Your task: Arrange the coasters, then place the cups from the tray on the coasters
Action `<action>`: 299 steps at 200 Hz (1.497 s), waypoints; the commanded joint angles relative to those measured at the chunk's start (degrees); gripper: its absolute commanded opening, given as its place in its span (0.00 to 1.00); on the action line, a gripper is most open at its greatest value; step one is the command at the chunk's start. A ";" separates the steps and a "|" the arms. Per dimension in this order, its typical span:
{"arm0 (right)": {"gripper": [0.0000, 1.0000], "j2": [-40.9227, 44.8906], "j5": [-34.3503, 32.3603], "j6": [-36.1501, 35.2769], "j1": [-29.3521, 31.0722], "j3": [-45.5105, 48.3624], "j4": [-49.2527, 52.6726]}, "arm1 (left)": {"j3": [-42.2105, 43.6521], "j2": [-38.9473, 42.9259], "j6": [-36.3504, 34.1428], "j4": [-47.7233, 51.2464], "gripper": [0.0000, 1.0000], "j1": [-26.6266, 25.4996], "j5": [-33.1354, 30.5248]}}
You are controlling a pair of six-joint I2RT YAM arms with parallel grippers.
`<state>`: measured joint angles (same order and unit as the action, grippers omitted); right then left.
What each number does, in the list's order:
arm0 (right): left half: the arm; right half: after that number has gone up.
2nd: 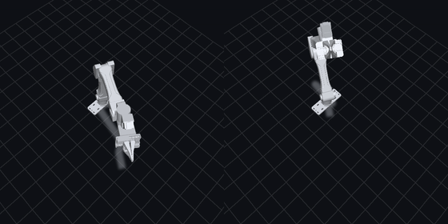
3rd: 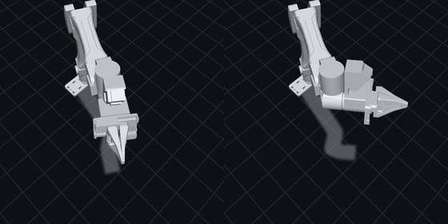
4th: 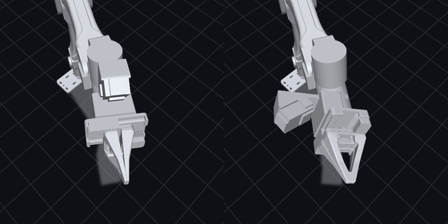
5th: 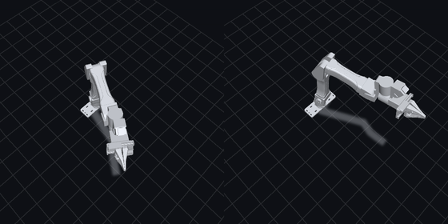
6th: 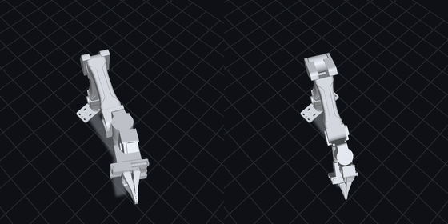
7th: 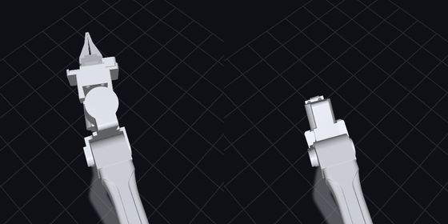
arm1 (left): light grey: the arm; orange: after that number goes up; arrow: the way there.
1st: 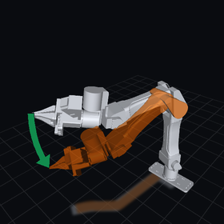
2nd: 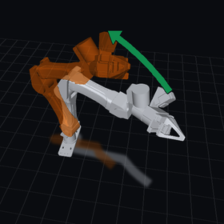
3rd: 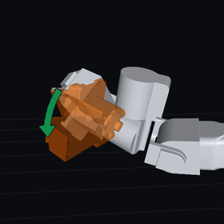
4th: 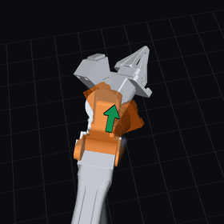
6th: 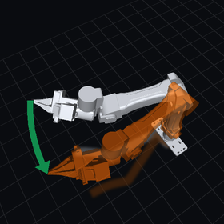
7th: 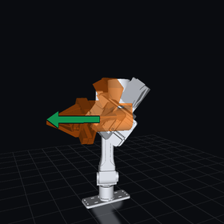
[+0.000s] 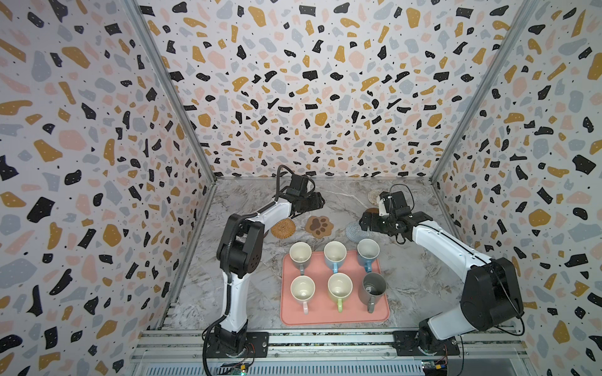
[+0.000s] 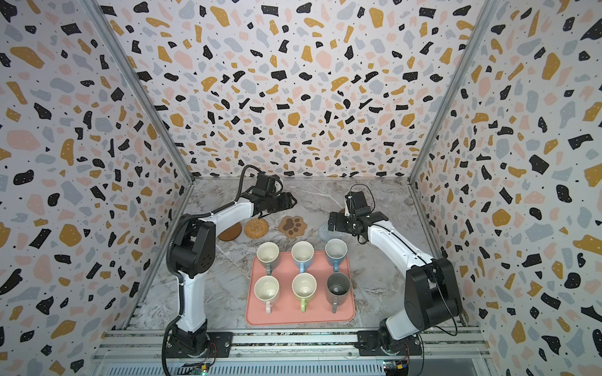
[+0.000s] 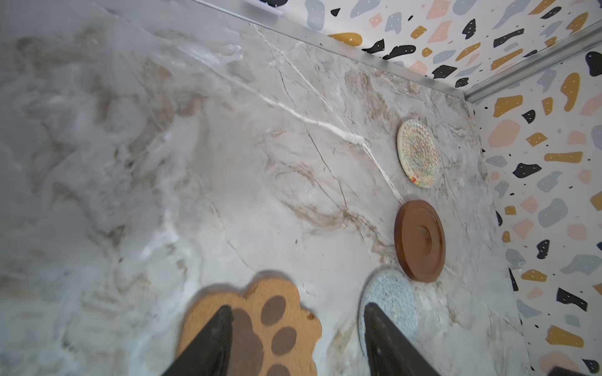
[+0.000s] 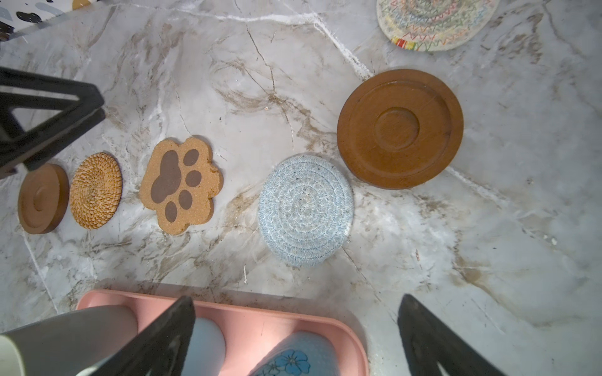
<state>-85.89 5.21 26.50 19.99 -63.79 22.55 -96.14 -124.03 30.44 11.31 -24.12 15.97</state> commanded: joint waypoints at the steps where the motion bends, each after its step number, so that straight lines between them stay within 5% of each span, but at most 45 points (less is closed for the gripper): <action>1: 0.99 3.20 0.47 -0.52 -0.72 -0.22 0.19 | -6.22 -5.45 -2.43 4.20 0.65 -0.07 0.37; 65: 0.99 3.89 1.11 -1.01 -2.14 1.04 0.75 | -19.95 -15.60 -2.97 10.22 0.65 -2.57 0.11; 203: 0.99 4.59 1.65 -1.37 -2.58 2.42 0.58 | -5.81 -9.28 -1.81 8.78 0.64 -4.07 -3.49; 299: 0.99 0.50 2.19 -2.42 -3.12 1.46 -2.71 | -5.75 -4.62 -0.71 7.88 0.67 -3.94 -5.02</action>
<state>-83.83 6.96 25.12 17.54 -60.66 21.74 -102.02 -132.64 28.53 18.46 -27.99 12.56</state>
